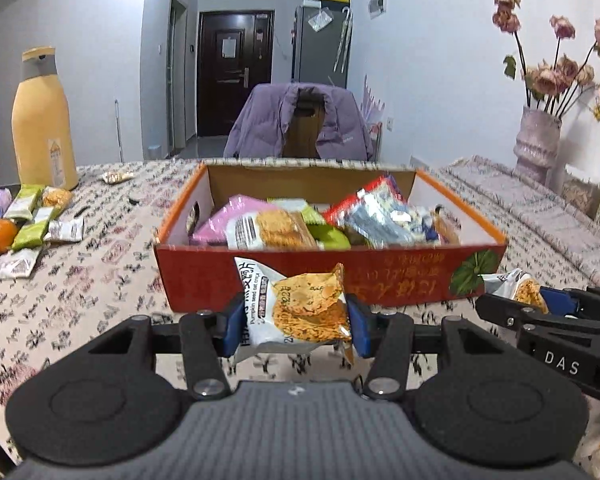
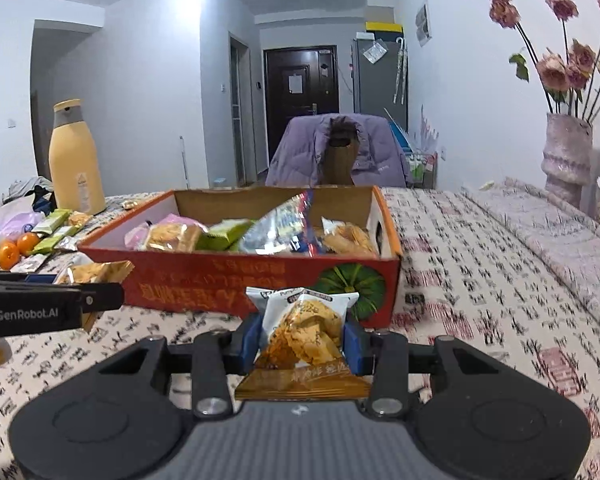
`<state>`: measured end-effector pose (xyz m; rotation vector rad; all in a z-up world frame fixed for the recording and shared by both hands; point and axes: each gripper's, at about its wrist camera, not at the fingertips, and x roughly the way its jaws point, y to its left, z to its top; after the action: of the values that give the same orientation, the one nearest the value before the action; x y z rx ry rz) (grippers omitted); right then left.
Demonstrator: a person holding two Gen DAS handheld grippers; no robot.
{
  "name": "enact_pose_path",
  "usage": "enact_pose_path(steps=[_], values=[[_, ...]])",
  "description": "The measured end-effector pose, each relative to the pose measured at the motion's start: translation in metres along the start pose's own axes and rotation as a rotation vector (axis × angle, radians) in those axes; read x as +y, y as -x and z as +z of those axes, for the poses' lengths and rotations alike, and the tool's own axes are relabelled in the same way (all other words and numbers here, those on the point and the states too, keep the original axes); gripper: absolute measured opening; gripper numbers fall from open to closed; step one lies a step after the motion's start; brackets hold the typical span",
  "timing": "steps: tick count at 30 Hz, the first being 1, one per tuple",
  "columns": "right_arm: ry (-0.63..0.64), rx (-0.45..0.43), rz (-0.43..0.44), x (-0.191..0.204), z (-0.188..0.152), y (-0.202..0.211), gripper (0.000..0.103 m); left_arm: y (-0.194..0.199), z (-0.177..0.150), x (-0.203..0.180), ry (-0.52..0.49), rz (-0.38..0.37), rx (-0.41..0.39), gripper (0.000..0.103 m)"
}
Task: Organize snacks
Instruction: 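Carry both cracker packets over the cardboard box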
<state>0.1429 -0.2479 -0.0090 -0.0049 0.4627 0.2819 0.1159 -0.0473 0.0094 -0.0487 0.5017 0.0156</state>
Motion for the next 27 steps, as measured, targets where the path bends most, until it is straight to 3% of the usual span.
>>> enact_pose_path(steps=[13, 27], values=[[0.035, -0.058, -0.006, 0.014, 0.045, -0.023, 0.041, -0.008, 0.041, 0.005, -0.014, -0.016, -0.101, 0.052], [0.041, -0.081, -0.029, 0.008, 0.089, -0.069, 0.041, -0.055, 0.083, 0.011, -0.010, 0.003, -0.110, 0.052]])
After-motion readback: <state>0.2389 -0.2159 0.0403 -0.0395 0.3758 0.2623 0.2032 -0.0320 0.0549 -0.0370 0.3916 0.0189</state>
